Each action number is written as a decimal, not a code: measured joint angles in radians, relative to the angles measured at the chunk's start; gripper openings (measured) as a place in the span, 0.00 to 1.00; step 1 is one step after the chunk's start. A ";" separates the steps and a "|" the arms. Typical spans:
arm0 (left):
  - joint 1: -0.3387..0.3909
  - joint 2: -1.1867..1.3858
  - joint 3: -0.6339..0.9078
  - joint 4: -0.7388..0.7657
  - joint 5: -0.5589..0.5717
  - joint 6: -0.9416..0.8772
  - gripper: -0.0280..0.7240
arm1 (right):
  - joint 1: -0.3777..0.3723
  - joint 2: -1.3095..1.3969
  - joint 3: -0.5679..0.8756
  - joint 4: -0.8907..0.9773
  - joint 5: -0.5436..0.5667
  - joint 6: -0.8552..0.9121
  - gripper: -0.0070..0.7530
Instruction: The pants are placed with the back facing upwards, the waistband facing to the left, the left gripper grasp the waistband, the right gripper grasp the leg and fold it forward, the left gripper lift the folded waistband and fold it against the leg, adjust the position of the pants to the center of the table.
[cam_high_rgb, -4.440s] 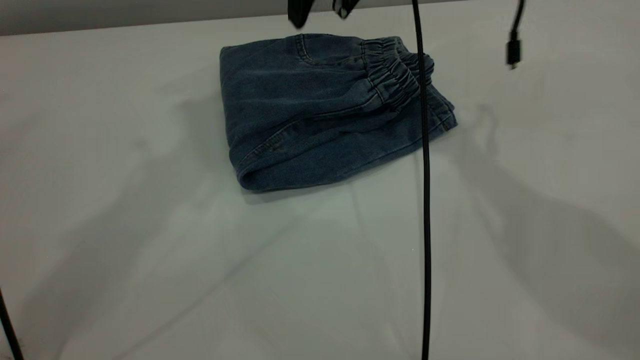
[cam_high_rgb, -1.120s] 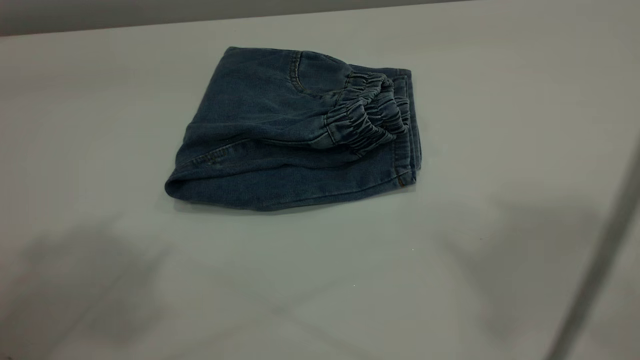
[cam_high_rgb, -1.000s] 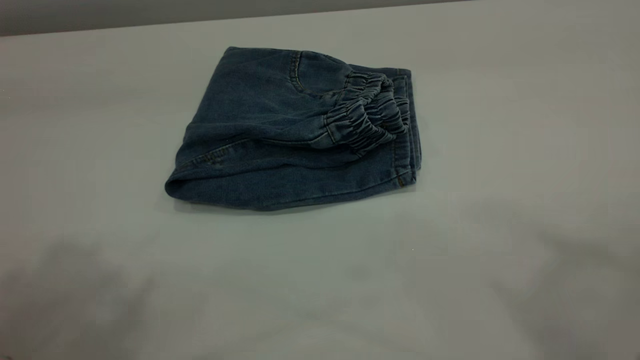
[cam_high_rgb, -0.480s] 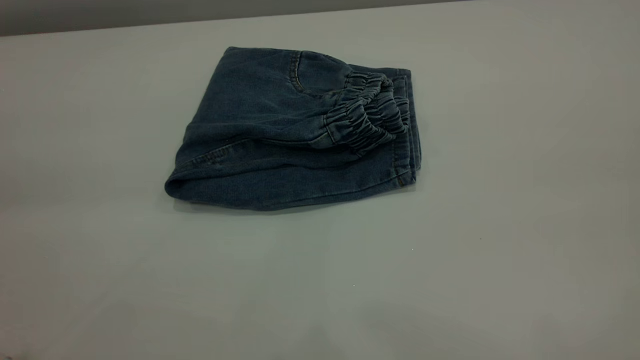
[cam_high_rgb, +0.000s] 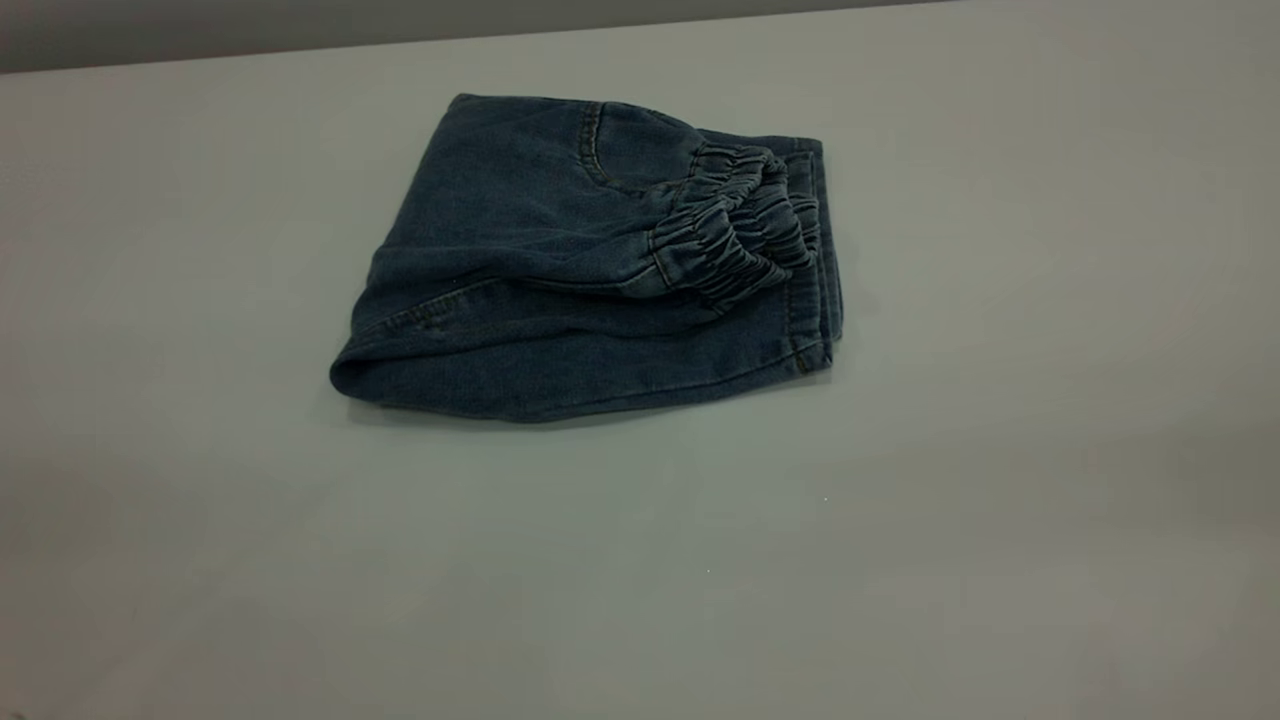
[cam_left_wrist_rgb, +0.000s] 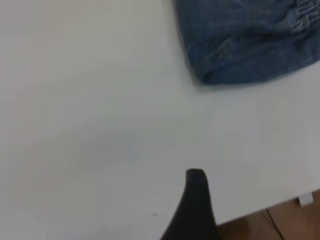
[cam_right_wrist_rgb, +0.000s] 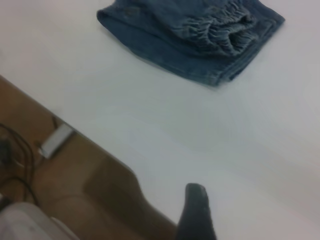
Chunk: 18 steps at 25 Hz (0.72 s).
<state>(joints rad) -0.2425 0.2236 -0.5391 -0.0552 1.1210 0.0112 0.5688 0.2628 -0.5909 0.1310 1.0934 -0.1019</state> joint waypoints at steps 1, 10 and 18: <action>0.000 -0.022 0.005 0.001 0.001 0.000 0.77 | 0.000 -0.015 0.014 0.015 -0.001 0.000 0.66; 0.000 -0.079 0.036 0.003 -0.040 -0.001 0.76 | 0.000 -0.065 0.086 0.029 -0.030 0.004 0.66; 0.000 -0.078 0.036 0.006 -0.045 0.001 0.76 | 0.000 -0.065 0.085 0.027 -0.029 0.004 0.66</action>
<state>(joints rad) -0.2425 0.1453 -0.5028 -0.0489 1.0760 0.0122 0.5688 0.1979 -0.5056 0.1584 1.0645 -0.0984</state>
